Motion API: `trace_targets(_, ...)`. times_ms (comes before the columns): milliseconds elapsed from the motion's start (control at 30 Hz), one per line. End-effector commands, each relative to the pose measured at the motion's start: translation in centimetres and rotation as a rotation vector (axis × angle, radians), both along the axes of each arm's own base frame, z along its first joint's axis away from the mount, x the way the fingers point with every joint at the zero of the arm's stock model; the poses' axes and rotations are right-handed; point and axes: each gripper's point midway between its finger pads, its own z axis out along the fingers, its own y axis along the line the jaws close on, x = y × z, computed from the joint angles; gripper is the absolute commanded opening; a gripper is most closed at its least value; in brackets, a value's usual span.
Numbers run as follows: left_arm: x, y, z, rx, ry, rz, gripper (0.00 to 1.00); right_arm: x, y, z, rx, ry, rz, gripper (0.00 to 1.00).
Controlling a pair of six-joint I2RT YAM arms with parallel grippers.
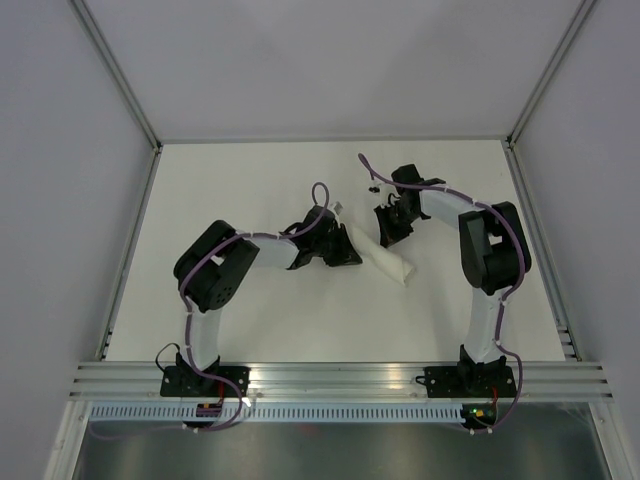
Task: Fold the napkin, place the utensils inside, and roll it up
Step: Adjust the napkin at the center of the board.
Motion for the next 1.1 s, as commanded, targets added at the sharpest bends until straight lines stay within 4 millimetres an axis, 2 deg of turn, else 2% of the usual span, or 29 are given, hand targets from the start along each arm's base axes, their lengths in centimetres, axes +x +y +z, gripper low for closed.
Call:
trace_targets(0, 0.9, 1.5, -0.8, 0.093, 0.001, 0.037, 0.14, -1.9, -0.3, 0.0, -0.005, 0.043, 0.031, 0.00)
trace_targets(67, 1.3, 1.7, -1.1, 0.105, 0.018, 0.040, 0.14, -2.5, 0.1, 0.2, -0.002, 0.052, 0.051, 0.00)
trace_targets(200, 2.9, 1.1, -0.3, 0.087, 0.014, 0.052, 0.14, -3.2, 0.7, 0.5, 0.030, 0.074, 0.076, 0.01)
trace_targets(367, 3.8, 0.4, 0.3, 0.077, 0.016, 0.048, 0.14, -4.1, 1.5, 0.5, 0.065, 0.106, 0.095, 0.00)
trace_targets(600, 5.2, -0.6, 1.2, 0.069, 0.009, 0.033, 0.14, -4.2, 2.0, 0.7, 0.080, 0.112, 0.097, 0.00)
trace_targets(900, 4.7, -0.5, 1.1, 0.067, 0.019, 0.030, 0.14, -3.8, 1.7, 0.5, 0.069, 0.103, 0.074, 0.00)
trace_targets(1067, 4.5, -0.3, 1.1, 0.065, 0.019, 0.025, 0.14, -2.5, 1.1, 2.4, 0.073, 0.044, 0.050, 0.01)
